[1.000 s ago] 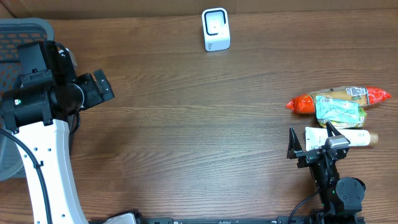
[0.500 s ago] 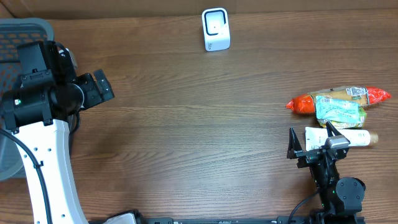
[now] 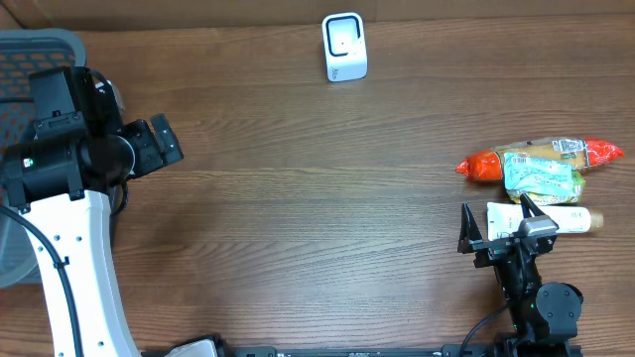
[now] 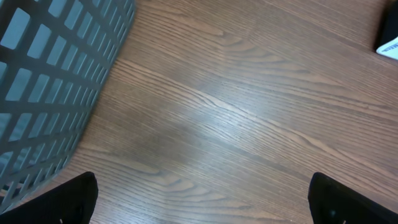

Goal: Scan the item barcode

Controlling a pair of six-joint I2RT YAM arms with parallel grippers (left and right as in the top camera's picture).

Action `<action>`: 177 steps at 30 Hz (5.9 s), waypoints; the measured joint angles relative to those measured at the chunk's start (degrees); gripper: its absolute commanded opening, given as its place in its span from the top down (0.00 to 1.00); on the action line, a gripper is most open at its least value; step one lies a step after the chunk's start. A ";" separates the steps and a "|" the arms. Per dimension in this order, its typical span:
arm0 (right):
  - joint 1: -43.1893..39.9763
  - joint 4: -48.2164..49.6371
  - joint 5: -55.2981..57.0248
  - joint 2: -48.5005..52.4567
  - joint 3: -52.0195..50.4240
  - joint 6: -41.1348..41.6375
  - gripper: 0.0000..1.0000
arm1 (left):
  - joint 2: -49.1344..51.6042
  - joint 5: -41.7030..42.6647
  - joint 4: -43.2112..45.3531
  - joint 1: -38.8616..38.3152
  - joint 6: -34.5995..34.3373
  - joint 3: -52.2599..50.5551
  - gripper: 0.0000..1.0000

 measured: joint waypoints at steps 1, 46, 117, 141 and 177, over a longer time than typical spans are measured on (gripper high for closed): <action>0.02 0.02 0.00 0.00 0.00 0.00 0.00 | 0.00 0.00 -0.09 0.00 0.00 0.00 0.00; 0.02 0.00 0.00 0.00 0.00 -0.04 0.00 | -43.15 11.78 60.37 -0.46 14.84 -53.64 0.00; 0.02 0.00 0.00 0.00 0.00 -0.02 0.00 | -79.10 3.32 70.86 -7.67 24.04 -93.09 0.00; 0.02 0.00 0.00 0.00 0.00 0.00 0.00 | -79.10 3.32 70.86 -7.67 24.04 -93.09 0.00; 0.02 0.02 0.00 0.00 0.00 -0.02 0.00 | -79.10 3.32 70.86 -7.67 24.04 -93.09 0.01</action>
